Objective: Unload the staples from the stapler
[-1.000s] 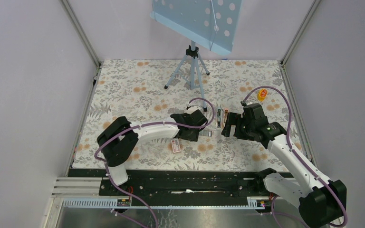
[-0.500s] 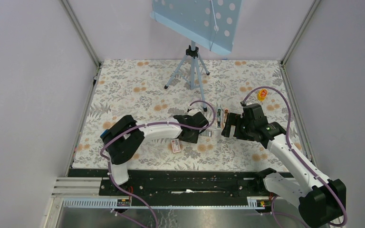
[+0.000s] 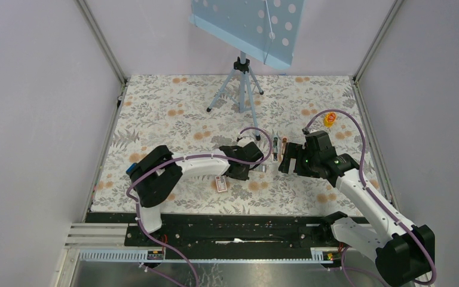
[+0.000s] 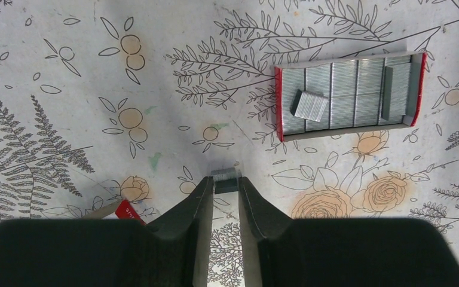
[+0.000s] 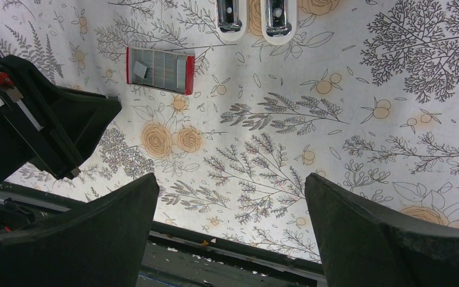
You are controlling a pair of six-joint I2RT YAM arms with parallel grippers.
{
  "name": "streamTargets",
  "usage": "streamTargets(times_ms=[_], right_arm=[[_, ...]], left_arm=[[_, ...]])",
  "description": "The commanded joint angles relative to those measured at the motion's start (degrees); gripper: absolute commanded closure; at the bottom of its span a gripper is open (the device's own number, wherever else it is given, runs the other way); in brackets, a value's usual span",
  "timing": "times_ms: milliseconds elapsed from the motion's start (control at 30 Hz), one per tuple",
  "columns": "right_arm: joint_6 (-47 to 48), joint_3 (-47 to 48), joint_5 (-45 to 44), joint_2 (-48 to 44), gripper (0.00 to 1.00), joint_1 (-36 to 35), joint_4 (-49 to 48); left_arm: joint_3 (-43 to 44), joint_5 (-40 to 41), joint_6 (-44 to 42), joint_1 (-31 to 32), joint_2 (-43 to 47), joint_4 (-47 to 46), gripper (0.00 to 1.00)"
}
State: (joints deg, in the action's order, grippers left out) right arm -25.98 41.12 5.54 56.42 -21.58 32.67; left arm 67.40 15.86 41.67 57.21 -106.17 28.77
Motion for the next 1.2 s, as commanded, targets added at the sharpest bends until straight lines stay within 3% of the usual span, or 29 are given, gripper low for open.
streamTargets(times_ms=[0, 700, 1167], right_arm=[[0.21, -0.33, 0.35, 0.0, 0.0, 0.23, -0.85], [0.12, -0.68, -0.09, -0.29, 0.0, 0.26, -1.11], [0.27, -0.43, -0.61, -0.51, 0.0, 0.23, -0.86]], left_arm=[[0.48, -0.12, 0.35, 0.65, -1.5, -0.72, 0.77], [5.92, 3.8, -1.69, 0.69, 1.09, 3.96, 0.8], [10.76, 2.35, -2.9, 0.62, 0.18, 4.54, 0.8]])
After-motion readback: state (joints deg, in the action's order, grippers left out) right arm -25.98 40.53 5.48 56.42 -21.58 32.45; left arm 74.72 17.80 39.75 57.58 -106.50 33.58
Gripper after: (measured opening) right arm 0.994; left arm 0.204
